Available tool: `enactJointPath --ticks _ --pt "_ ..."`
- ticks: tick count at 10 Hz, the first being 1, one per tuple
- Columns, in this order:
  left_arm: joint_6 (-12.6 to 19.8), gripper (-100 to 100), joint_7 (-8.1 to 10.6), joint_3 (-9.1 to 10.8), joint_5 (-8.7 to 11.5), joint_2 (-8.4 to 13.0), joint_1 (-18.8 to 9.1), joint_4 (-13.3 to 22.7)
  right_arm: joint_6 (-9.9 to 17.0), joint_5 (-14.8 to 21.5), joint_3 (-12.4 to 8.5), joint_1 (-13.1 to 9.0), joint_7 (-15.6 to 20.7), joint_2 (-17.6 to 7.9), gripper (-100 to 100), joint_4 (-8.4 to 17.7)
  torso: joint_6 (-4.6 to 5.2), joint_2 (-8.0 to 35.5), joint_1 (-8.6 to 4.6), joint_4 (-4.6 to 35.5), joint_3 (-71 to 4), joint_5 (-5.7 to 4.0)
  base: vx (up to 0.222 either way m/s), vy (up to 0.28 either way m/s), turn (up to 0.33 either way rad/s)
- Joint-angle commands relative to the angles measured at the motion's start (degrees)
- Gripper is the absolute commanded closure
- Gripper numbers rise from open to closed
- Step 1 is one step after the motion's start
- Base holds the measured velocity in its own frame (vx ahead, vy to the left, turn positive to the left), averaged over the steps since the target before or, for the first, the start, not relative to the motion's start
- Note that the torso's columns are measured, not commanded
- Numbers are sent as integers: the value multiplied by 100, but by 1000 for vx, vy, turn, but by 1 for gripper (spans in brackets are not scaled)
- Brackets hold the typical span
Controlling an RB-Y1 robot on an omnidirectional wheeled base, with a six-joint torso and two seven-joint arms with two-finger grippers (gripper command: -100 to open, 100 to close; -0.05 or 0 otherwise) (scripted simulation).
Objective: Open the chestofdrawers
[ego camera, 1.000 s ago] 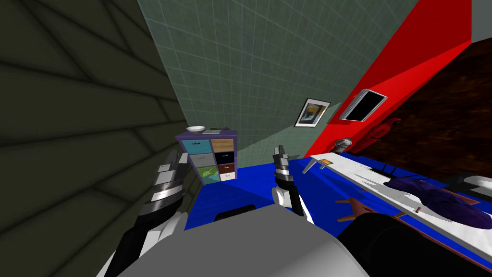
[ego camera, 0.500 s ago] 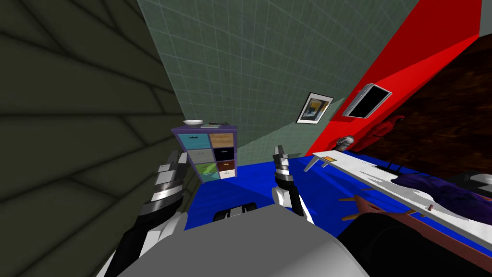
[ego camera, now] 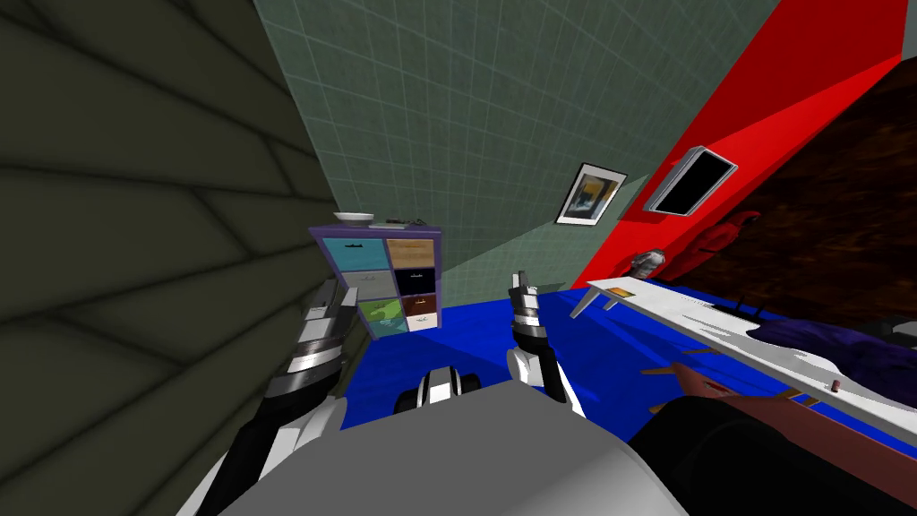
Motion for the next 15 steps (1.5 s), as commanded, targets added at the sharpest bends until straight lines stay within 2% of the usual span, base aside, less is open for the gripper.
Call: enactJointPath --ticks 1,5,15 --pt "-80 -100 -17 15 -35 174 -64 301 0 0 0 0 0 0 0 0 0 9 -1 6 -2 0 75 -33 0" --pt "-201 -100 -40 71 -91 298 -210 871 0 0 0 0 0 0 0 0 0 19 4 11 3 1 89 -36 0" --pt "-483 -100 -96 203 -222 361 -554 2219 0 0 0 0 0 0 0 0 0 22 5 11 4 2 89 -32 0"
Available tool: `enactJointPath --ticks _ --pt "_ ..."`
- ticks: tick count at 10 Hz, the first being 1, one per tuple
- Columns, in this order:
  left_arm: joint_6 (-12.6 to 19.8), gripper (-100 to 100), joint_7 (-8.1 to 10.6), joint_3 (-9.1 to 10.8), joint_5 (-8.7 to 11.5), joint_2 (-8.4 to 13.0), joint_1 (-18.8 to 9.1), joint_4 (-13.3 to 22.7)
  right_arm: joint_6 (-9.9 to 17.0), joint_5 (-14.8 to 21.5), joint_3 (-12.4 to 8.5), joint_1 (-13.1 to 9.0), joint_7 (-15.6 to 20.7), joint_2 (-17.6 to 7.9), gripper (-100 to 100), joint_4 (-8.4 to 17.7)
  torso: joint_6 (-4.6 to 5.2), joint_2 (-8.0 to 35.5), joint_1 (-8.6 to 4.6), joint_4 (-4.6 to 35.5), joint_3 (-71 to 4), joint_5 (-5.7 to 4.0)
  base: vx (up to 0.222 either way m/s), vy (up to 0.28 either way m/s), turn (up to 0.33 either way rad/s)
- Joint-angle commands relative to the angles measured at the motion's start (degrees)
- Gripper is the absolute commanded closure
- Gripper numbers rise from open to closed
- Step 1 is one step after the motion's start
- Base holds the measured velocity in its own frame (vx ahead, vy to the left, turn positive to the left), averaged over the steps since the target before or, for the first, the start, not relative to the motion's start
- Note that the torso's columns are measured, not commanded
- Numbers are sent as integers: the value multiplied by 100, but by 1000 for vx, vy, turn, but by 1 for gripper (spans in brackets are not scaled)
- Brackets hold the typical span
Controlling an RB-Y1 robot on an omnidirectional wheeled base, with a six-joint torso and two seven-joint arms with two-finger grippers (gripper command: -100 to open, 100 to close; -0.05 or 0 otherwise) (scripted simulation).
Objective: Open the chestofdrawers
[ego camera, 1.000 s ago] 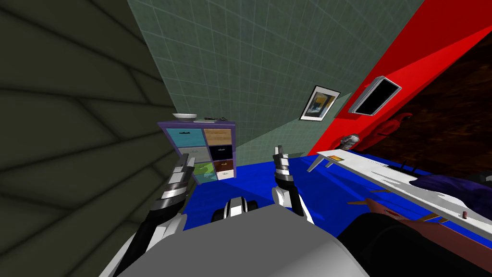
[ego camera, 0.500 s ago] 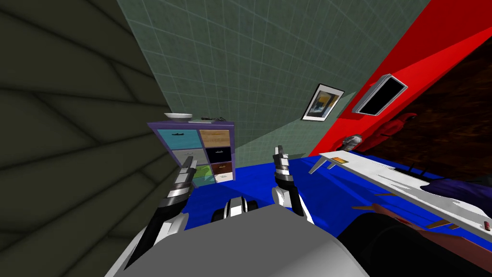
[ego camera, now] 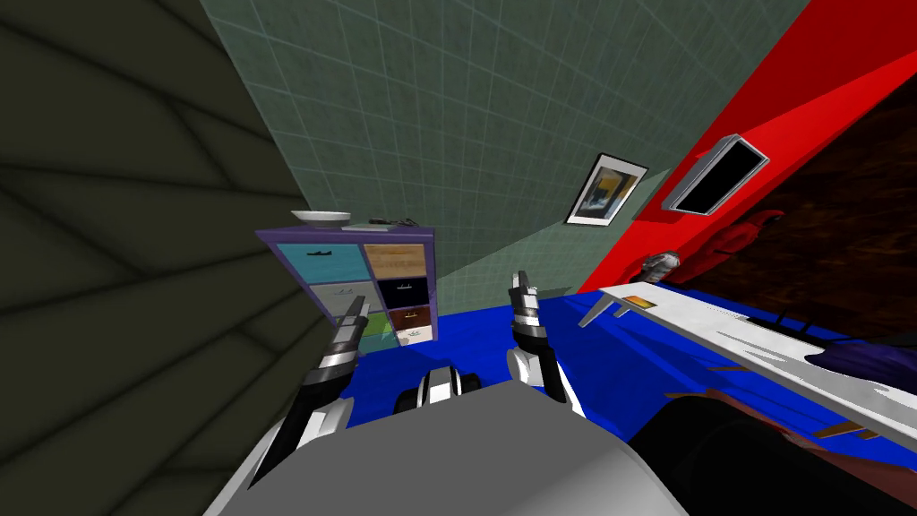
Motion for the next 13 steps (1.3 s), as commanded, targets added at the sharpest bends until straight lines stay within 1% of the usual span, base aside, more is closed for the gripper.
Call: enactJointPath --ticks 1,7,13 --pt "-118 -100 -5 42 -25 34 -90 373 0 0 0 0 0 0 0 0 0 -1 -6 0 -1 -2 77 -37 1" --pt "-280 -100 -37 116 -98 51 -280 1114 0 0 0 0 0 0 0 0 0 -5 -4 -1 -3 -1 80 -31 0" --pt "-475 -100 -75 206 -188 -36 -514 2002 0 0 0 0 0 0 0 0 0 -4 -2 -1 -3 -1 95 -33 0"
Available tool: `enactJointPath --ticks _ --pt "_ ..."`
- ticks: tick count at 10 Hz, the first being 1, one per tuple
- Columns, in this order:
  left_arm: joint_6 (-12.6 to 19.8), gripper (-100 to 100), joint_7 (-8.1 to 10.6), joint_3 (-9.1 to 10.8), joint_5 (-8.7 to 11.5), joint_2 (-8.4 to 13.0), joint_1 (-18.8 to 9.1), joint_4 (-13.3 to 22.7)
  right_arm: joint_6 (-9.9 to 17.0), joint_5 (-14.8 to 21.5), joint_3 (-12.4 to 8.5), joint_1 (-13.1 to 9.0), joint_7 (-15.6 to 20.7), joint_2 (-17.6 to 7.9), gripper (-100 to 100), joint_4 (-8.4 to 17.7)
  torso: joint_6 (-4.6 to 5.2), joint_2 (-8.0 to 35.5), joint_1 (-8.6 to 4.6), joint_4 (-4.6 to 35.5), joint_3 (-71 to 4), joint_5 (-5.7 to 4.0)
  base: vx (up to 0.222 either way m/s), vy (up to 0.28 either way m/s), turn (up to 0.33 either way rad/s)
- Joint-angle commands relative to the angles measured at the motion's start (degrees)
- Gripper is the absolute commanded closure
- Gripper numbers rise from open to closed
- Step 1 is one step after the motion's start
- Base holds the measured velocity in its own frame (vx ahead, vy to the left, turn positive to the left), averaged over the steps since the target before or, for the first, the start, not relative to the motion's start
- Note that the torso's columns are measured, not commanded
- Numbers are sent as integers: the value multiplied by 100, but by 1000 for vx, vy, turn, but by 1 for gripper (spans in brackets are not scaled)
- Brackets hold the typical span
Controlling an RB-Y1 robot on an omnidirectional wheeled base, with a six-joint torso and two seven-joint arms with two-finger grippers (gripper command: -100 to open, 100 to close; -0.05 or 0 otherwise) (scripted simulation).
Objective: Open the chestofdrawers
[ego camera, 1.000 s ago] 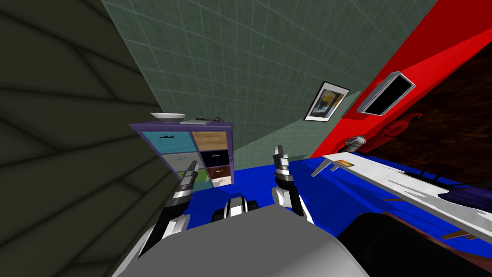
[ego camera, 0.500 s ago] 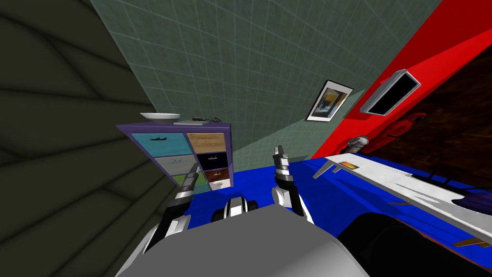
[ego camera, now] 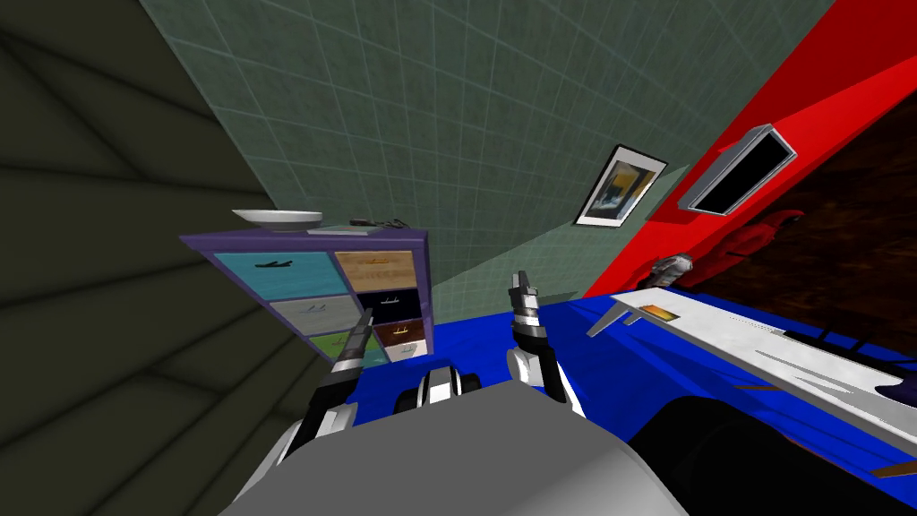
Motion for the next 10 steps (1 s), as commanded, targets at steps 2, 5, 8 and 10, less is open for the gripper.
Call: enactJointPath --ticks 2,5,8,10 --pt "-135 -100 1 56 -30 -42 -112 468 0 0 0 0 0 0 0 0 0 11 -1 3 7 -1 67 -30 1" --pt "-227 -100 -17 99 -72 -202 -222 897 0 0 0 0 0 0 0 0 0 -3 -3 0 -1 -1 88 -33 0" --pt "-294 -100 -31 129 -103 -503 -301 1206 0 0 0 0 0 0 0 0 0 7 -2 2 5 -1 81 -32 0" --pt "-319 -100 -36 140 -114 -737 -329 1315 0 0 0 -1 0 0 0 0 0 11 0 3 7 0 47 -22 0"
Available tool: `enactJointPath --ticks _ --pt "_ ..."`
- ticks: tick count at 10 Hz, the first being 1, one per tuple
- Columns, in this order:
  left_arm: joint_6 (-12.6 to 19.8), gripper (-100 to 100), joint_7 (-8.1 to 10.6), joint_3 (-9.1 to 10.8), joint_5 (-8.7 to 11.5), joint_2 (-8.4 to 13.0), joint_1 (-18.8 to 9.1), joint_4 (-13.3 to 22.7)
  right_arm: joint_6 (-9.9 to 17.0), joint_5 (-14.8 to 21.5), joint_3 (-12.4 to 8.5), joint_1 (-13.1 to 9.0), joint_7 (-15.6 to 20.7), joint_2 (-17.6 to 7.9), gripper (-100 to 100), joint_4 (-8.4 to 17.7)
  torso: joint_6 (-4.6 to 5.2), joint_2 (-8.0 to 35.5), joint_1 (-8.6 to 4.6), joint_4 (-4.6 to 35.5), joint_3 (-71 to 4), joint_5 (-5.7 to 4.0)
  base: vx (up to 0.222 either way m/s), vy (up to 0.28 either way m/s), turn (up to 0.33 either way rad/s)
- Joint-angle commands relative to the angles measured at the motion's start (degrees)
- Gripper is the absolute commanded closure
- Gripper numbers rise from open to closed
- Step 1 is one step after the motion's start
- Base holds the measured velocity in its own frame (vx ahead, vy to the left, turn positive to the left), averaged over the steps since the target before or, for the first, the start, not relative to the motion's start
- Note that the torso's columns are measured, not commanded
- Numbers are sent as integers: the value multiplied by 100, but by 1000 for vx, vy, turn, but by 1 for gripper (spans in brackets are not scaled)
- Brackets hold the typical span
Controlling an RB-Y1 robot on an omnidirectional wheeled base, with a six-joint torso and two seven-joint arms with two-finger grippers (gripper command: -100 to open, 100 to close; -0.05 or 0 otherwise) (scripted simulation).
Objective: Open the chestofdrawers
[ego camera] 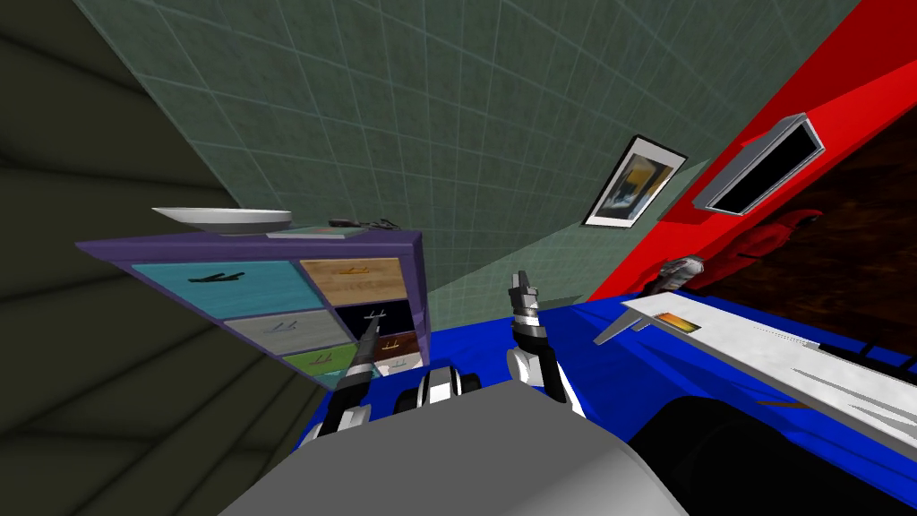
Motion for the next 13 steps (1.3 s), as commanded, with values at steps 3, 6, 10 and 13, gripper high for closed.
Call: enactJointPath --ticks 3,6,10,13 --pt "249 -100 -1 14 -4 -122 -33 -188 0 0 0 0 0 0 0 0 0 -11 5 -2 -6 1 45 0 -6" --pt "109 100 -6 -4 -12 -138 6 -71 0 0 0 -1 0 0 0 0 -1 18 -3 4 10 0 -15 0 6" --pt "269 100 42 -69 -19 -91 129 -382 1 0 0 -3 0 0 0 1 0 8 10 2 5 3 -182 -7 18" --pt "253 -100 35 -56 -16 225 102 -338 0 0 0 -1 0 0 0 0 -1 -57 -2 -16 -35 -1 -41 -1 0"
